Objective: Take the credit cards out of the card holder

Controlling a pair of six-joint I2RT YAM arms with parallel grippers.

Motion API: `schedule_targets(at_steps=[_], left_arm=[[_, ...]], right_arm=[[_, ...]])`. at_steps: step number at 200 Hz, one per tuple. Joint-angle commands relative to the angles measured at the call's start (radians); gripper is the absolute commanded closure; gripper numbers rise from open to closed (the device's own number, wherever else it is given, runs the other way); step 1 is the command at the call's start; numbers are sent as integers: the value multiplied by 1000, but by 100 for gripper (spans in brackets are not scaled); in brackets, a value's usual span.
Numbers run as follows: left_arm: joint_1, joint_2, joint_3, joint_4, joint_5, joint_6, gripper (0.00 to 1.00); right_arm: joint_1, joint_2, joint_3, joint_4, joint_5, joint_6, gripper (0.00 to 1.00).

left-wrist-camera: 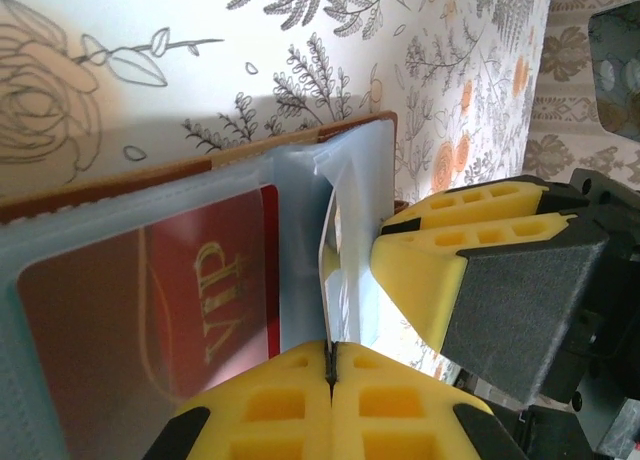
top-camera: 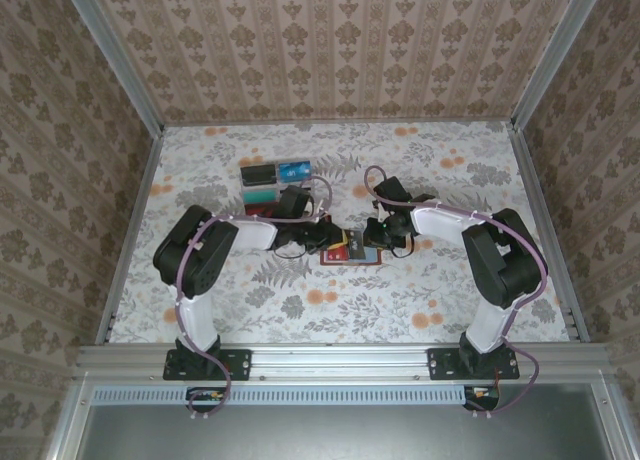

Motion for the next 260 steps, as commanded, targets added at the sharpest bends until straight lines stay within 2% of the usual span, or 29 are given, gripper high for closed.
schedule_targets(at_steps=[1, 40, 82, 101, 130, 144, 165, 183, 202, 212, 237, 260], left_arm=[[14, -64, -5, -88, 3, 74, 100], [35, -149, 55, -331, -39, 217, 100], [62, -263, 173, -726, -224, 463, 100], [72, -313, 218, -824, -295, 526, 100], [78, -387, 280, -883, -396, 633, 100], [76, -418, 305, -899, -465, 698, 100], [74, -448, 349, -918, -553, 770, 100], [74, -465, 373, -915, -634, 824, 100], [78, -479, 384, -891, -784, 845, 99], [93, -486, 386, -874, -815, 858, 99], [163, -498, 402, -845, -781, 898, 100], [305, -490, 443, -870, -655, 969, 100]], right_arm=[[-8, 22, -25, -73, 55, -5, 77], [-10, -38, -10, -44, 18, -11, 74], [-18, -116, 43, -68, -51, -24, 68], [-22, -177, 65, -66, -79, -28, 58], [-33, -271, 73, -44, -78, -21, 33], [-37, -320, 56, -21, -27, -19, 19], [-41, -375, 27, 14, 69, -19, 9], [-50, -411, 19, 21, 110, -22, 5], [-60, -412, 13, 28, 109, -27, 5], [-61, -407, 11, 28, 99, -33, 4], [-69, -403, -4, 32, 75, -41, 4], [-78, -407, -14, 32, 70, -47, 3]])
